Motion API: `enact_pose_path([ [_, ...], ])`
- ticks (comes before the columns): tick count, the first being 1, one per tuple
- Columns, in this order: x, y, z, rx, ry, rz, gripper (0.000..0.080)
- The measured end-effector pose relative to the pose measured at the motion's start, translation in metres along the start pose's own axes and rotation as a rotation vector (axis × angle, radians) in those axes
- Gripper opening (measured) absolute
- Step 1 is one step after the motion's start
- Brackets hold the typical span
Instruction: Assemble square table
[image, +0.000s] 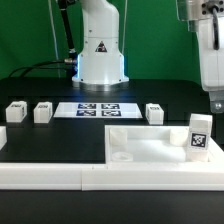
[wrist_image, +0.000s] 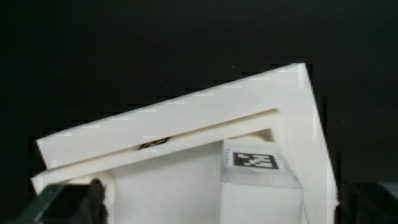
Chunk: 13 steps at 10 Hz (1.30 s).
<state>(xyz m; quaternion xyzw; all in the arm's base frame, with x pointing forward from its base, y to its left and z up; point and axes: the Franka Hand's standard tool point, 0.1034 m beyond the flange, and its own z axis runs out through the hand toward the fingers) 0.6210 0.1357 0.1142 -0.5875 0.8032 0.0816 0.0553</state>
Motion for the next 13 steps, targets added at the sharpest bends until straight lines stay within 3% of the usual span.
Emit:
enact_pose_path([
  [10, 0.0, 0.001, 0.0, 0.0, 0.0, -0.012, 0.0649],
  [13, 0.012, 0.028, -0.011, -0.016, -0.004, -0.2, 0.0649],
])
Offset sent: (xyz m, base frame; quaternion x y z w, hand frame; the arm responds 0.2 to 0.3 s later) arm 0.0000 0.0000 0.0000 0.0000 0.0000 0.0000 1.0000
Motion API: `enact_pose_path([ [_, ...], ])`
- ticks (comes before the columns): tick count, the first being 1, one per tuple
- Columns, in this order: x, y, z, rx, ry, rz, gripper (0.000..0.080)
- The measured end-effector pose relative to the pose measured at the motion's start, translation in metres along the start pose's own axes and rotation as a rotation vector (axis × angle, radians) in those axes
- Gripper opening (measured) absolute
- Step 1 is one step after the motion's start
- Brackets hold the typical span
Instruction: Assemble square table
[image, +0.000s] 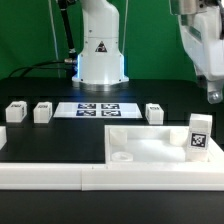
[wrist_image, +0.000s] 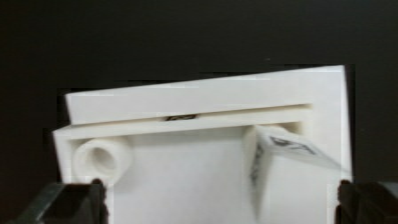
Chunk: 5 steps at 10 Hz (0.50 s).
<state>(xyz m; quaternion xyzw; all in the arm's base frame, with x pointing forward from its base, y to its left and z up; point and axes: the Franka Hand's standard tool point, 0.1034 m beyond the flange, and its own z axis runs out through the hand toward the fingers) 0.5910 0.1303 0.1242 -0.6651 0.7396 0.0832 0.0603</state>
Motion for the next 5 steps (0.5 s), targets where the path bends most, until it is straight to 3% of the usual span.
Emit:
enact_pose_path([
  [2, 0.0038, 0.0185, -0.0023, -0.017, 0.004, -0.249, 0.0649],
  [5, 0.0047, 0.0164, -0.0006, -0.018, 0.005, -0.439, 0.0649],
])
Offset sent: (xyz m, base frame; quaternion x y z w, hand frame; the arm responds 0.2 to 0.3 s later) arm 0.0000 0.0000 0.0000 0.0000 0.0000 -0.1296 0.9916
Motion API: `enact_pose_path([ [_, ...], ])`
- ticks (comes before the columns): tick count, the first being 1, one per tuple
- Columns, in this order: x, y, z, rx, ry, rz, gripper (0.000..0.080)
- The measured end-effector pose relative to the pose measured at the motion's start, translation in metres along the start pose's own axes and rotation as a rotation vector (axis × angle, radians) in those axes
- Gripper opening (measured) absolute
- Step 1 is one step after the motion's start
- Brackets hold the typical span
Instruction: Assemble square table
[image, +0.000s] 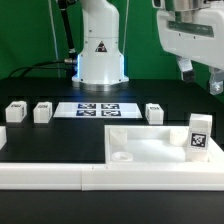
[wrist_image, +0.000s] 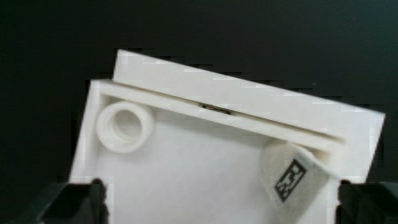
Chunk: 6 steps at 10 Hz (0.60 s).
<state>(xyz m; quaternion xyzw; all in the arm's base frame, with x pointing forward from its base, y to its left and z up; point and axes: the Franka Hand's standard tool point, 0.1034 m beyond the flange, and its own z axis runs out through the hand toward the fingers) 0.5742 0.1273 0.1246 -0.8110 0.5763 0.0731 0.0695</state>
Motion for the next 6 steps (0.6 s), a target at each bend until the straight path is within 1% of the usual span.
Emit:
enact_pose_path([
  [1, 0.0, 0.0, 0.002, -0.002, 0.0, -0.06, 0.0649],
  [2, -0.001, 0.001, 0.007, -0.005, 0.01, -0.123, 0.0649],
  [3, -0.005, 0.008, 0.016, -0.002, 0.021, -0.228, 0.0649],
  [4, -0.008, 0.023, 0.024, -0.005, 0.029, -0.309, 0.0649],
  [6, -0.003, 0.054, 0.044, -0.009, 0.046, -0.495, 0.0649],
])
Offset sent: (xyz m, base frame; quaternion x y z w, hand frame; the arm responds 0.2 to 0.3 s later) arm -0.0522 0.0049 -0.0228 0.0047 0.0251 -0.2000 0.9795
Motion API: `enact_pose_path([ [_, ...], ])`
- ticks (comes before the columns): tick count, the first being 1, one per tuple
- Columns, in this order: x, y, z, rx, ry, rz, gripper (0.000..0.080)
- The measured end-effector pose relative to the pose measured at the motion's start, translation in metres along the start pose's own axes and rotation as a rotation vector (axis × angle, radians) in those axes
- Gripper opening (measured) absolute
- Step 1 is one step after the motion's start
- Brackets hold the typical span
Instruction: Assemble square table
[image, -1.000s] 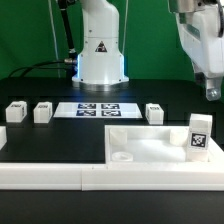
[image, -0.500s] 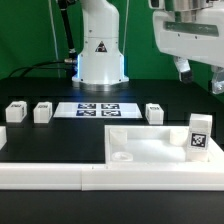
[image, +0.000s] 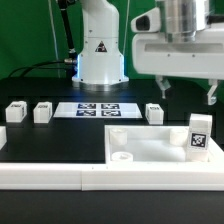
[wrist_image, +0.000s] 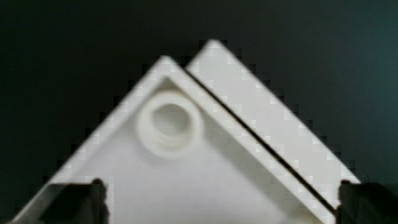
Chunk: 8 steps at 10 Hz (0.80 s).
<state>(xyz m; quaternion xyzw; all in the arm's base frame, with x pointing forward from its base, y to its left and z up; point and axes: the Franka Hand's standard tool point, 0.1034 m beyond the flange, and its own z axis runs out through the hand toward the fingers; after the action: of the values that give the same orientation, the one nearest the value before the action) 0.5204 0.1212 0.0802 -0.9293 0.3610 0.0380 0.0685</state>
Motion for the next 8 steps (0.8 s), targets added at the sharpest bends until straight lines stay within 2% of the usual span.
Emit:
enact_pose_path([
  [2, -0.012, 0.013, 0.013, -0.023, 0.013, -0.11, 0.0649],
  [5, -0.008, 0.014, 0.012, -0.023, 0.013, -0.316, 0.0649],
  [7, -0.01, 0.018, 0.013, -0.026, -0.007, -0.307, 0.0649],
  [8, -0.023, 0.023, 0.018, -0.031, -0.039, -0.31, 0.0649],
])
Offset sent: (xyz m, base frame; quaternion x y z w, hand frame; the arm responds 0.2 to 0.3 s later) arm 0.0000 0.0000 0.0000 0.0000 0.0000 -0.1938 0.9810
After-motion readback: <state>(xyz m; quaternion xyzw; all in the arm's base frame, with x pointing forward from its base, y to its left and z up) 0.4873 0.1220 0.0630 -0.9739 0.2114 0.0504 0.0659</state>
